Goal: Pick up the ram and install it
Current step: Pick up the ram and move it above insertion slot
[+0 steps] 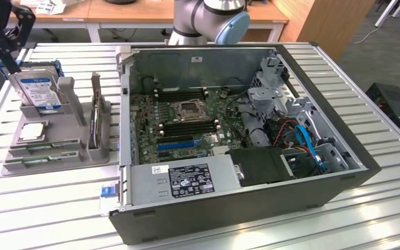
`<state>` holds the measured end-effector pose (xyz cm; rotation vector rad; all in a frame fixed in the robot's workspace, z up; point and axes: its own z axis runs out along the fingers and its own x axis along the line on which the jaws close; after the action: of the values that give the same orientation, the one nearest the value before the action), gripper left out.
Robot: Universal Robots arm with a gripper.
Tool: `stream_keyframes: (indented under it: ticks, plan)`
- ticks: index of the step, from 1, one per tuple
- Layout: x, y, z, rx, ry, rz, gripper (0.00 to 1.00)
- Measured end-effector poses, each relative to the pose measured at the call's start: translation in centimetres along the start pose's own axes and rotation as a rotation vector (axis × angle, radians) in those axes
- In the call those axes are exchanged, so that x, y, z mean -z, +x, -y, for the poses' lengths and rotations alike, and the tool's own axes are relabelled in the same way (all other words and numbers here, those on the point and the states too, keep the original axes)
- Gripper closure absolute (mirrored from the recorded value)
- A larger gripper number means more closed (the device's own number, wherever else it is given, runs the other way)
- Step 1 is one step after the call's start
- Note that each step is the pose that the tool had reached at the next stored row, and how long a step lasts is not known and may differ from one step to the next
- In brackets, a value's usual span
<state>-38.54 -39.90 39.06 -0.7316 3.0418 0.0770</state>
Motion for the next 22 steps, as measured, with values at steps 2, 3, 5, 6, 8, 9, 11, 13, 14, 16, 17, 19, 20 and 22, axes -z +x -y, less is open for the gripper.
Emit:
stream_keyframes:
  ticks: [2, 3, 5, 6, 8, 9, 11, 13, 14, 16, 17, 19, 20, 22]
  plan:
    - [0.00, 0.00, 0.00, 0.036, -0.0009, -0.0016, 0.89]
    - [0.00, 0.00, 0.00, 0.054, -0.0013, -0.0025, 0.89]
    - [0.00, 0.00, 0.00, 0.090, -0.0021, -0.0040, 0.89]
    - [0.00, 0.00, 0.00, 0.108, -0.0025, -0.0049, 0.89]
    - [0.00, 0.00, 0.00, 0.145, -0.0034, -0.0066, 0.89]
    - [0.00, 0.00, 0.00, 0.163, -0.0038, -0.0074, 0.89]
    - [0.00, 0.00, 0.00, 0.199, -0.0046, -0.0090, 0.89]
    - [0.00, 0.00, 0.00, 0.235, -0.0055, -0.0106, 0.89]
    - [0.00, 0.00, 0.00, 0.254, -0.0059, -0.0115, 0.89]
    - [0.00, 0.00, 0.00, 0.290, -0.0068, -0.0131, 0.89]
    - [0.00, 0.00, 0.00, 0.308, -0.0072, -0.0139, 0.89]
    - [0.00, 0.00, 0.00, 0.344, -0.0081, -0.0155, 0.89]
    - [0.00, 0.00, 0.00, 0.363, -0.0085, -0.0164, 0.89]
    - [0.00, 0.00, 0.00, 0.399, -0.0093, -0.0180, 0.89]
